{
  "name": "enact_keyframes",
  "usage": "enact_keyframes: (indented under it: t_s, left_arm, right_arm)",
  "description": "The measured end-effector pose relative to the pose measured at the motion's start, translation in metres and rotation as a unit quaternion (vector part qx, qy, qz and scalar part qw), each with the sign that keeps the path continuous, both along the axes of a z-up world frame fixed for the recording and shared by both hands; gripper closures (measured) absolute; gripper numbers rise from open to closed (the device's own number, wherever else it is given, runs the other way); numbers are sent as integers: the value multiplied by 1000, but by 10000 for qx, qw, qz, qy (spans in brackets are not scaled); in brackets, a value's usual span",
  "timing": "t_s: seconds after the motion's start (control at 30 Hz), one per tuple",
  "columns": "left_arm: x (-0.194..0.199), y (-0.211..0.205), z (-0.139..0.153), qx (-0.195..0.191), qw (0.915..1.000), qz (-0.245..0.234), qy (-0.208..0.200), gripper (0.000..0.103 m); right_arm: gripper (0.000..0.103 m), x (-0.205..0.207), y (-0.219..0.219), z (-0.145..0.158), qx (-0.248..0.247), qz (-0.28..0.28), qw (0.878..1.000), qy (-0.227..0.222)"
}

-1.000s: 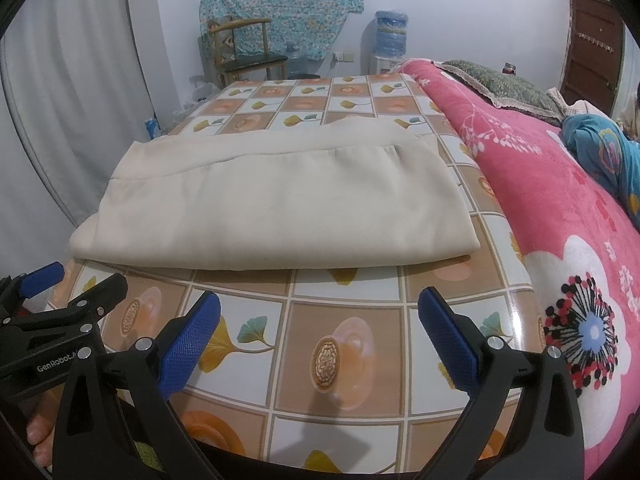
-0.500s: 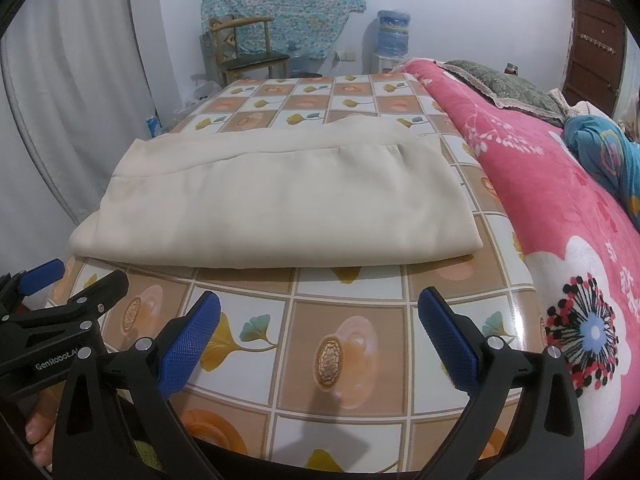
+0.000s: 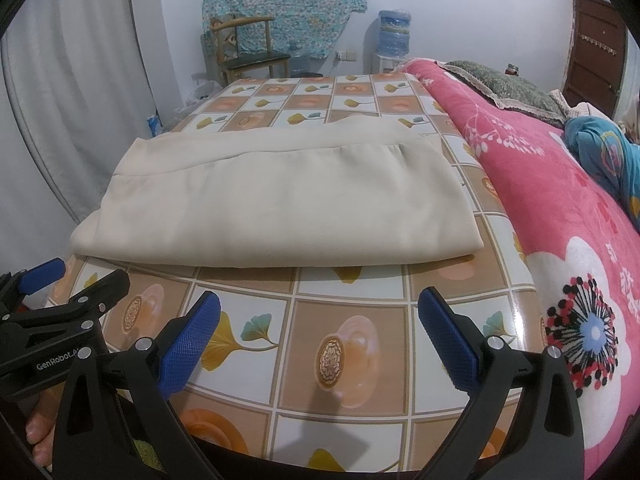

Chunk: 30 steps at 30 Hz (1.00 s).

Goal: Fold large clothes

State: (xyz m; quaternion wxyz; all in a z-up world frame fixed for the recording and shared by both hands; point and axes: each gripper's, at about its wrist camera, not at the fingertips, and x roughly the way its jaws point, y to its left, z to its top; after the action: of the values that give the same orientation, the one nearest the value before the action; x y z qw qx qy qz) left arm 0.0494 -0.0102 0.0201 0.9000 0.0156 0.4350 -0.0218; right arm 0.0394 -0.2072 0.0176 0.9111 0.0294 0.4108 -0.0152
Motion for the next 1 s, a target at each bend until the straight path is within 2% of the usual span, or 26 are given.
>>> enact_keyframes:
  t_s: [1.0]
  left_arm:
    - [0,0,0,-20,10000,6,-13,8]
  right_arm:
    - [7,-2,3,0,-28,42,10000,8]
